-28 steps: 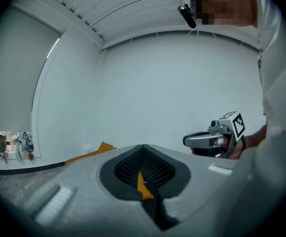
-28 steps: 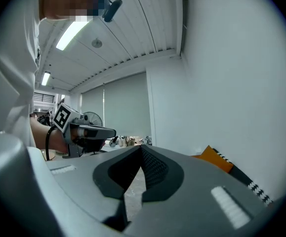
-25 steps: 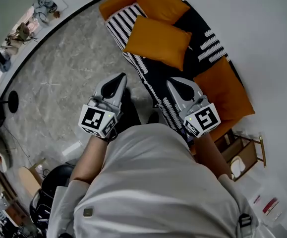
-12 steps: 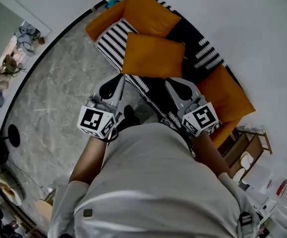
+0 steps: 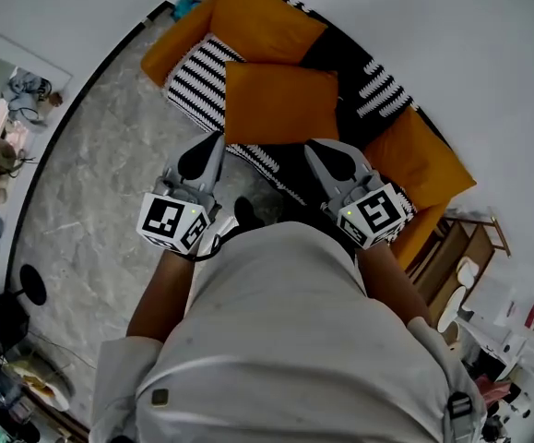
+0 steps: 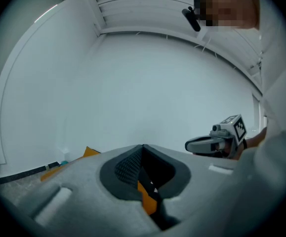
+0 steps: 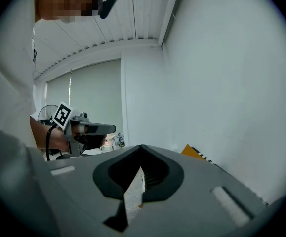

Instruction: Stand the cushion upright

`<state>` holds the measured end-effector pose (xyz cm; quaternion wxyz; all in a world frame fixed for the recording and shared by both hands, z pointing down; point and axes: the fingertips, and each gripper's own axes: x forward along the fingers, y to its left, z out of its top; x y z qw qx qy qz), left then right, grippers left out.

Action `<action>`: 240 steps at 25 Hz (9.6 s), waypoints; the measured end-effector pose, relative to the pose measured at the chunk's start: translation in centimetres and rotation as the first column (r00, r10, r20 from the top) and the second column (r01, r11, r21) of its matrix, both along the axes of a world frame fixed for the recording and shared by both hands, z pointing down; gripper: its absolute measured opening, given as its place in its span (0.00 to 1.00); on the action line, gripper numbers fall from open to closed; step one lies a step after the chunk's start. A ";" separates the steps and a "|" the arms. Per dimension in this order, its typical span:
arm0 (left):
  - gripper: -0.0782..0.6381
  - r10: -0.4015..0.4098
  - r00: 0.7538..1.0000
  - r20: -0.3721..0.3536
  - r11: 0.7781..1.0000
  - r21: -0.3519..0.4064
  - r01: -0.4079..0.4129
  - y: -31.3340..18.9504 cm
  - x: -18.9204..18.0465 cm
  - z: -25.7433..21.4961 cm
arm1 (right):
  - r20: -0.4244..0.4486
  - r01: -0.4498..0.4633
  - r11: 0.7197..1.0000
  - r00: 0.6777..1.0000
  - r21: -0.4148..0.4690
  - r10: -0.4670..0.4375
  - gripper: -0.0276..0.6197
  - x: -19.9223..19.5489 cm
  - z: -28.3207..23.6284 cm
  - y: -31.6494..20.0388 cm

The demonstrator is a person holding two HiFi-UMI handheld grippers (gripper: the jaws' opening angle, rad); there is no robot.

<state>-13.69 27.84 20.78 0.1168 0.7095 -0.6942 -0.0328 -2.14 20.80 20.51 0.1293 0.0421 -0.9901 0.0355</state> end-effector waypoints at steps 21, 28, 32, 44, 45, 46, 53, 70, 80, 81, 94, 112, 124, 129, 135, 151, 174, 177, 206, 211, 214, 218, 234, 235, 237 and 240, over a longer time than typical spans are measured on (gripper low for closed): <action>0.11 -0.036 0.999 0.030 0.997 -0.073 0.038 -17.5 -0.7 1.3 | -0.007 0.007 0.997 1.000 -0.075 -0.008 0.06 1.1 2.3 -20.0; 0.11 -0.043 0.999 0.025 0.993 -0.108 0.045 -22.0 -0.8 2.6 | -0.072 0.057 0.991 0.995 -0.120 -0.066 0.06 0.4 5.2 -24.3; 0.12 -0.015 1.000 0.006 0.989 -0.146 0.016 -24.4 -2.5 4.0 | -0.123 0.054 0.990 0.990 -0.132 -0.070 0.06 -1.2 7.6 -26.6; 0.14 0.084 0.996 -0.041 0.952 -0.291 -0.092 -33.1 -11.8 13.3 | -0.322 -0.110 0.987 0.945 -0.121 0.066 0.16 -8.1 17.2 -38.2; 0.16 0.100 0.994 -0.047 0.943 -0.313 -0.110 -33.9 -12.4 14.6 | -0.343 -0.127 0.986 0.936 -0.107 0.083 0.17 -8.5 18.4 -39.3; 0.19 0.116 0.992 -0.051 0.933 -0.337 -0.126 -34.7 -13.0 15.9 | -0.362 -0.137 0.985 0.928 -0.100 0.092 0.20 -8.9 19.7 -40.3; 0.30 0.175 0.981 -0.083 0.839 -0.509 -0.193 -38.2 -16.9 27.5 | -0.477 -0.128 0.985 0.877 -0.113 0.059 0.30 -11.1 30.4 -44.3; 0.46 0.281 0.928 -0.245 0.482 -0.800 -0.357 -37.7 -18.0 55.7 | -0.808 -0.180 0.939 0.572 -0.294 -0.143 0.46 -7.8 56.8 -46.3; 0.53 0.247 0.939 -0.241 0.362 -0.875 -0.320 -36.2 -17.7 64.0 | -0.859 -0.217 0.928 0.485 -0.303 -0.167 0.48 -5.6 63.1 -45.6; 0.53 0.241 0.942 -0.233 0.359 -0.880 -0.310 -36.3 -17.7 64.6 | -0.863 -0.230 0.924 0.476 -0.306 -0.167 0.46 -5.6 63.5 -45.5; 0.17 0.255 0.942 -0.217 0.290 -0.912 -0.289 -35.9 -15.6 65.7 | -0.855 -0.200 0.934 0.492 -0.297 -0.167 0.07 -5.4 61.9 -44.0; 0.13 0.211 0.969 -0.132 0.359 -0.911 -0.202 -29.7 -10.6 54.5 | -0.789 -0.141 0.944 0.594 -0.297 -0.159 0.07 1.2 52.4 -36.2; 0.13 0.374 0.927 -0.022 0.432 -0.880 -0.195 -34.0 -4.5 47.0 | -0.741 -0.268 0.934 0.671 -0.235 0.006 0.07 9.9 45.7 -35.2; 0.13 0.488 0.873 0.006 0.438 -0.867 -0.239 -39.5 -1.2 45.2 | -0.734 -0.352 0.916 0.671 -0.191 0.105 0.07 13.9 43.6 -37.7; 0.13 0.628 0.777 0.030 0.430 -0.846 -0.315 -46.7 3.6 43.9 | -0.731 -0.465 0.875 0.642 -0.131 0.232 0.07 19.1 41.7 -41.4; 0.22 0.633 0.774 0.024 0.444 -0.830 -0.337 -57.2 4.5 48.2 | -0.796 -0.654 0.757 0.450 0.014 0.404 0.08 22.3 47.2 -47.5; 0.34 0.532 0.844 0.068 0.684 -0.622 -0.381 -53.9 5.1 37.0 | -0.581 -0.759 0.651 0.527 0.007 0.620 0.28 20.6 36.8 -46.2; 0.34 0.514 0.853 0.090 0.729 -0.570 -0.379 -52.6 4.8 33.0 | -0.503 -0.755 0.655 0.569 -0.007 0.650 0.28 19.7 32.5 -45.7; 0.11 0.491 0.863 0.122 0.868 -0.156 -0.472 -36.1 13.2 3.0 | 0.014 -0.443 0.896 0.897 0.032 0.442 0.06 17.0 4.7 -30.9; 0.11 0.531 0.839 0.121 0.846 -0.129 -0.517 -33.9 13.3 0.7 | 0.039 -0.435 0.897 0.900 0.078 0.433 0.06 16.5 2.5 -29.1; 0.11 0.556 0.822 0.125 0.831 -0.108 -0.546 -32.8 12.5 -0.7 | 0.048 -0.466 0.881 0.885 0.084 0.464 0.06 16.0 1.1 -27.5; 0.11 0.608 0.782 0.137 0.793 -0.085 -0.603 -31.9 10.5 -1.7 | 0.058 -0.534 0.840 0.846 0.096 0.531 0.06 14.4 -0.1 -25.8; 0.11 0.793 0.600 0.108 0.606 -0.034 -0.795 -21.9 1.2 -2.0 | 0.039 -0.757 0.645 0.651 0.104 0.758 0.06 6.7 -1.9 -11.3; 0.11 0.795 0.597 0.108 0.602 -0.030 -0.798 -21.6 1.2 -2.2 | 0.036 -0.764 0.637 0.643 0.107 0.765 0.06 6.9 -1.9 -10.6; 0.11 0.800 0.589 0.111 0.594 -0.019 -0.804 -20.8 1.4 -2.6 | 0.036 -0.776 0.620 0.627 0.117 0.778 0.06 7.7 -2.3 -9.4; 0.11 0.812 0.571 0.120 0.576 -0.008 -0.817 -19.2 2.5 -3.4 | 0.048 -0.790 0.600 0.609 0.125 0.792 0.06 9.1 -3.0 -7.4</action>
